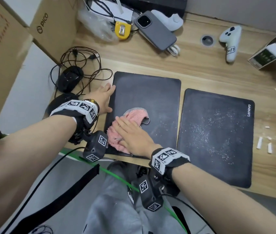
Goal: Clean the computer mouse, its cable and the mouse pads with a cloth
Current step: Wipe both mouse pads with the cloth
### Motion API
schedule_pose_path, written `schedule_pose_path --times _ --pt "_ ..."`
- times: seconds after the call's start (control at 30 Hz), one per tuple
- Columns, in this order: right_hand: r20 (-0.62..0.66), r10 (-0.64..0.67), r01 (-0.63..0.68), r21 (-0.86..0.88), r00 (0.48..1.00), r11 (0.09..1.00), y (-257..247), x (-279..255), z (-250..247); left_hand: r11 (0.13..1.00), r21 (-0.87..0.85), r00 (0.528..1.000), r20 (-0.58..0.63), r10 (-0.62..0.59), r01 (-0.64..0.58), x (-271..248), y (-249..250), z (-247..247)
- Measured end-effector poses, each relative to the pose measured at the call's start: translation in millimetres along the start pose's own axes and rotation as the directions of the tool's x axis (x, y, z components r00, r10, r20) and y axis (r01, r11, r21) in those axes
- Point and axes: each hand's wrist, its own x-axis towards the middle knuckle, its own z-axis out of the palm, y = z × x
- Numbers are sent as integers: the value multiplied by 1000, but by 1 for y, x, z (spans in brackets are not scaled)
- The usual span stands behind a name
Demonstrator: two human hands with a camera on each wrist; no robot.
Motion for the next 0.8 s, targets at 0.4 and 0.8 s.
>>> schedule_pose_path --times 0.4,0.8 --pt "-174 614 -570 246 770 784 100 -20 -47 999 -29 998 -46 32 -33 -19 2 4" --pt "-155 331 -326 61 931 944 -19 45 -9 986 -58 979 -143 147 -156 -8 -24 27"
